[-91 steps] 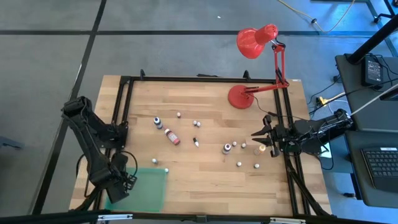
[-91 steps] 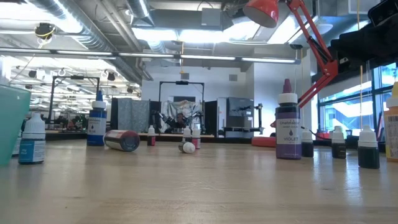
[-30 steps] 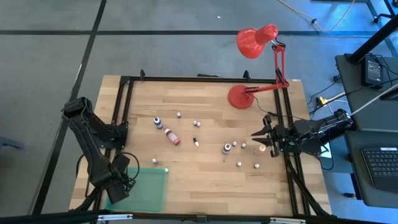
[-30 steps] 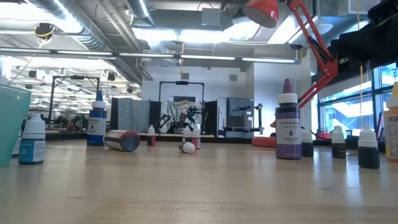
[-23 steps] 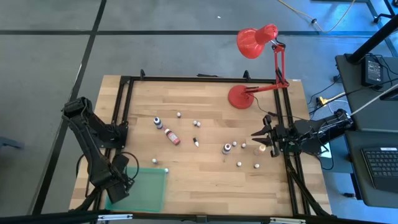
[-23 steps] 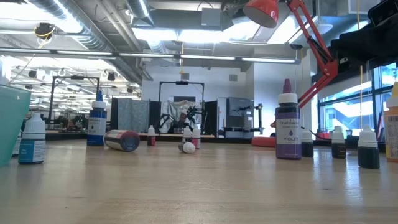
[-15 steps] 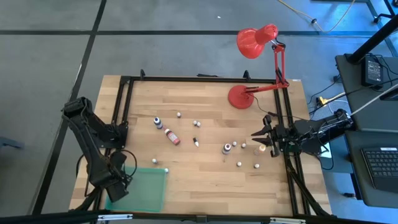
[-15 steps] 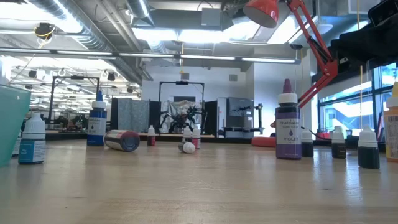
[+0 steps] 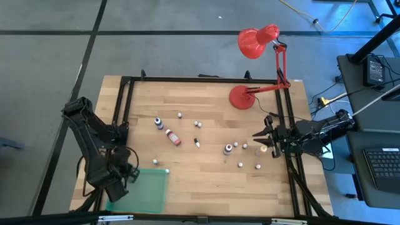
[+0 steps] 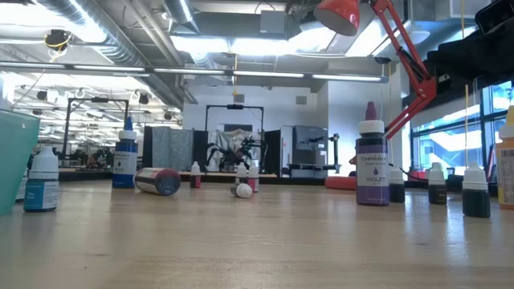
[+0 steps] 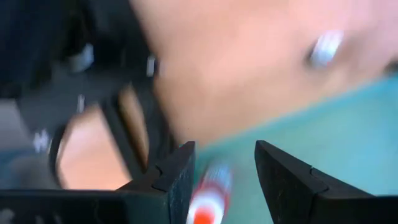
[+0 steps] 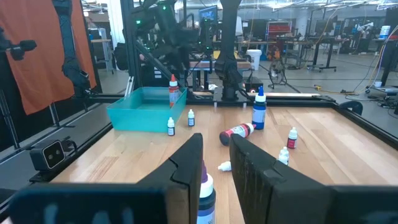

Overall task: Pick & Place food coloring
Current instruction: Put the blue food coloring into the blue bin

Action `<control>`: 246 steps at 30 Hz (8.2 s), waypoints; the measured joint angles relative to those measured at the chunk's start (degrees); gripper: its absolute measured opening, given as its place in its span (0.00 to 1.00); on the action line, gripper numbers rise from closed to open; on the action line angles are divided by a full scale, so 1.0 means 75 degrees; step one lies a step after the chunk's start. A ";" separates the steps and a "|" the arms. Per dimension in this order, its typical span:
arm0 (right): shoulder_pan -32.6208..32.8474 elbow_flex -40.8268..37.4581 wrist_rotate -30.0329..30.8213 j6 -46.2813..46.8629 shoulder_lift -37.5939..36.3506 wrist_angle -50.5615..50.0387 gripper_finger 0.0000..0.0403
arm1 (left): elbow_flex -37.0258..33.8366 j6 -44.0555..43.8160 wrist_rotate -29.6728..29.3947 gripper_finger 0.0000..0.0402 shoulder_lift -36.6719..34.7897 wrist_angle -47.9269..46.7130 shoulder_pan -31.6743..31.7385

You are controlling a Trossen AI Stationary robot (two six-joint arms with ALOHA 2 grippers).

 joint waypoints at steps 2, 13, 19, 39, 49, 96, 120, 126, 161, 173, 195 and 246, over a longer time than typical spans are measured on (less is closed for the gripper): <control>0.0003 -0.0001 0.0002 0.0000 0.0000 -0.0002 0.21 | -0.0029 0.0228 -0.0663 0.40 -0.0047 0.0077 0.0244; 0.0001 0.0000 -0.0001 0.0000 -0.0003 0.0001 0.21 | -0.0054 0.3270 -0.2047 0.41 -0.0085 0.0066 0.2666; 0.0000 0.0002 0.0002 0.0000 -0.0003 0.0001 0.21 | -0.0055 0.4748 -0.2051 0.40 -0.0085 0.0066 0.4330; 0.0001 -0.0001 0.0001 0.0000 -0.0002 0.0001 0.21 | -0.0055 0.8951 -0.1792 0.42 -0.0085 0.1431 0.8760; 0.0001 0.0001 0.0002 0.0000 -0.0003 0.0001 0.21 | -0.0127 0.9187 -0.1580 0.61 -0.0079 0.1850 0.8934; 0.0003 -0.0001 0.0001 0.0000 0.0000 0.0001 0.21 | -0.0219 0.8806 -0.0096 0.67 0.1186 0.2031 0.9092; 0.0000 0.0002 -0.0001 0.0000 0.0000 0.0001 0.21 | -0.0219 0.8837 0.0029 0.55 0.1218 0.2085 0.9092; 0.0001 0.0000 0.0000 0.0000 -0.0001 0.0001 0.21 | -0.0219 0.8966 0.0029 0.49 0.1218 0.2094 0.9092; 0.0003 -0.0001 0.0002 0.0000 0.0000 -0.0001 0.21 | -0.0216 1.2038 0.0037 0.32 0.1215 0.2168 0.8780; 0.0003 0.0000 0.0000 0.0000 -0.0001 0.0001 0.21 | -0.0204 1.2563 -0.0207 0.32 0.1181 0.2540 0.8430; 0.0002 0.0000 0.0002 0.0000 -0.0003 0.0001 0.21 | 0.0061 1.0503 0.0725 0.27 -0.0723 0.2474 0.7087; 0.0003 0.0001 0.0002 0.0000 -0.0002 0.0001 0.21 | -0.0129 -0.0706 0.1203 0.27 0.0501 0.2337 -0.0243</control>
